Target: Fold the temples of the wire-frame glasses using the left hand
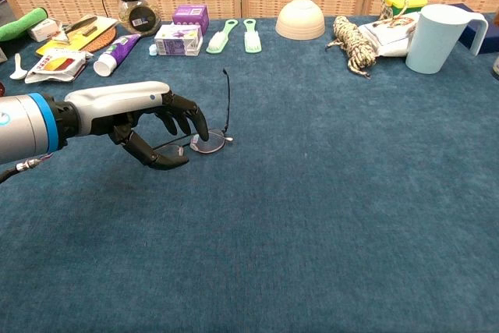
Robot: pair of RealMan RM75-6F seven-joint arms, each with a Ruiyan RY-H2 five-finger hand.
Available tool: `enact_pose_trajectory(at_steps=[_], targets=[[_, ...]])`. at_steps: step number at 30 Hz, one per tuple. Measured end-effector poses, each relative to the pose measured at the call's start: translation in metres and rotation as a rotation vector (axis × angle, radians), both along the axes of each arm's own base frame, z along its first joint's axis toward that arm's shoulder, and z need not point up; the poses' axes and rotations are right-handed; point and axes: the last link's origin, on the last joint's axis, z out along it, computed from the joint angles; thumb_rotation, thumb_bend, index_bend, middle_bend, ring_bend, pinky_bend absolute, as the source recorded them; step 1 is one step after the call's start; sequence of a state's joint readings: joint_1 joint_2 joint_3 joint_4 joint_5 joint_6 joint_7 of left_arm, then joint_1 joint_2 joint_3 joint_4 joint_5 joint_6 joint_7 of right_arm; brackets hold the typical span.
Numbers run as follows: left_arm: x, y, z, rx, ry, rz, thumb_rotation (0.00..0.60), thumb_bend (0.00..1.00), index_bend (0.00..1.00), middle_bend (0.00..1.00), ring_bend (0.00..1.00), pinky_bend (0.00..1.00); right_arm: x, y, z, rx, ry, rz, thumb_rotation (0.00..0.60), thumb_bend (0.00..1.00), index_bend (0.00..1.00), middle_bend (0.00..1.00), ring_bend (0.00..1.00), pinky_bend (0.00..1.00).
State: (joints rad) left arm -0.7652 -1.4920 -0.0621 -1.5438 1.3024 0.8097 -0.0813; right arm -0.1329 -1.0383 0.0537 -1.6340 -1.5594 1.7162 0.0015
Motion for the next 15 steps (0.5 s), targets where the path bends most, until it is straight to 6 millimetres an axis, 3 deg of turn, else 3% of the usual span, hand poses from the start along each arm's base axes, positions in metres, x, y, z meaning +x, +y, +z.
enact_pose_trajectory(at_steps=[7, 15], targets=[[-0.001, 0.002, -0.001, 0.001, -0.006, 0.013, 0.487, 0.32, 0.35, 0.28, 0.24, 0.25, 0.001, 0.001, 0.001, -0.004, 0.000, 0.001, 0.600, 0.00, 0.25, 0.12, 0.15, 0.22], [0.006, 0.002, 0.024, 0.091, -0.044, -0.054, 0.487, 0.32, 0.35, 0.28, 0.24, 0.25, 0.001, -0.001, -0.002, 0.005, -0.006, 0.012, 0.600, 0.00, 0.25, 0.12, 0.15, 0.22]])
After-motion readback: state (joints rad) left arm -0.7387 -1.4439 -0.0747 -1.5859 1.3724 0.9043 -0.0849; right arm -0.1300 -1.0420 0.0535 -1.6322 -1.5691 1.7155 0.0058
